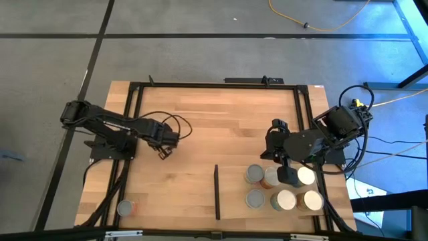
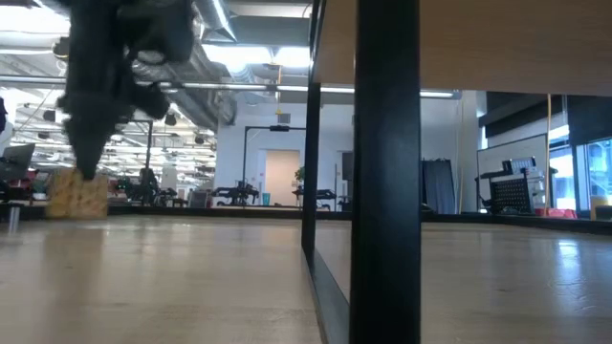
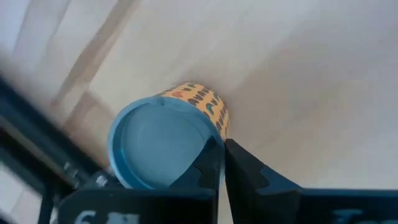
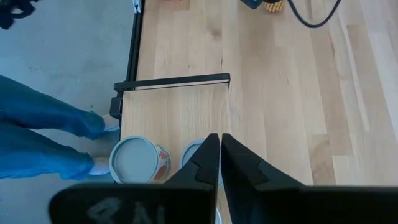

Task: Pick and place cans onto a shelf
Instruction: Put the canned spices on the shelf

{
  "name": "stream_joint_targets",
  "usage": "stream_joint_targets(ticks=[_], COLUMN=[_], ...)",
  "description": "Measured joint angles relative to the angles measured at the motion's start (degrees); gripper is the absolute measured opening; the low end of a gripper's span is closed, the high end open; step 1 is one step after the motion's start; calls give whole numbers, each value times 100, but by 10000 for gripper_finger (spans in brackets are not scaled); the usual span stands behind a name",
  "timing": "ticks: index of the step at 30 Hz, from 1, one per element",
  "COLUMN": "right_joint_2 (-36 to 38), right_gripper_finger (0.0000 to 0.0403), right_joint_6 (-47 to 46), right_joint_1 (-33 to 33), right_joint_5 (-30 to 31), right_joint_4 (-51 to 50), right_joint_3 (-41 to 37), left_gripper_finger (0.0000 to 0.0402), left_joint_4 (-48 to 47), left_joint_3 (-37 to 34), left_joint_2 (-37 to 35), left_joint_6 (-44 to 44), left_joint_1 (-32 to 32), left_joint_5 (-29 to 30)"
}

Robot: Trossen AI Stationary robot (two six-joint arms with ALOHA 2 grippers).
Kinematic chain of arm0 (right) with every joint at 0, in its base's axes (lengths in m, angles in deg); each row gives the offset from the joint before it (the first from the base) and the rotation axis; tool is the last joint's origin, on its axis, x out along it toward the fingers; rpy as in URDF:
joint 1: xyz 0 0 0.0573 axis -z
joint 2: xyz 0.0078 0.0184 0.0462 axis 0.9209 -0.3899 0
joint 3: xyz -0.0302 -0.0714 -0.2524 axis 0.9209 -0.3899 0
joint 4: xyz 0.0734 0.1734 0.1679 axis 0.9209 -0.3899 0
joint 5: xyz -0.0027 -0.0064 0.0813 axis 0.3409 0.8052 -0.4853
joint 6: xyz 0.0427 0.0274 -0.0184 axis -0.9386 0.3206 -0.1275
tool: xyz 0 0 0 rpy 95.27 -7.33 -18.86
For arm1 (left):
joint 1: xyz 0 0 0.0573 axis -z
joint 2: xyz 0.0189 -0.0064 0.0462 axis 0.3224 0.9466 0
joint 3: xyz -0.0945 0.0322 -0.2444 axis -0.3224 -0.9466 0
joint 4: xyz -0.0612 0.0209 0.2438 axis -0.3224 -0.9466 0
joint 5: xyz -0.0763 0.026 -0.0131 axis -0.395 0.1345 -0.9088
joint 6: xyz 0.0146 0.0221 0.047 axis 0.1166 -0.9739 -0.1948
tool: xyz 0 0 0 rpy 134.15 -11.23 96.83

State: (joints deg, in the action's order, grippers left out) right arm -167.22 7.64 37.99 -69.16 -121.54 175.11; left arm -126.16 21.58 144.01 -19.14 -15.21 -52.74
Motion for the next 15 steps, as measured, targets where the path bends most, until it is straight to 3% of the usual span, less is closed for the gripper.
stream_joint_targets(ticks=[8, 15], right_joint_2=[-2, -2], right_gripper_finger=[20, 20], right_joint_6=[14, 23], right_joint_1=[0, -1], right_joint_5=[0, 0], right_joint_4=[-2, -2], right_joint_3=[0, 0], left_gripper_finger=[2, 2], left_joint_4=[-488, -944], left_joint_3=[1816, 4031], left_joint_2=[-4, 148], left_joint_6=[-1051, -1432], left_joint_1=[252, 566], left_joint_5=[-302, 166])
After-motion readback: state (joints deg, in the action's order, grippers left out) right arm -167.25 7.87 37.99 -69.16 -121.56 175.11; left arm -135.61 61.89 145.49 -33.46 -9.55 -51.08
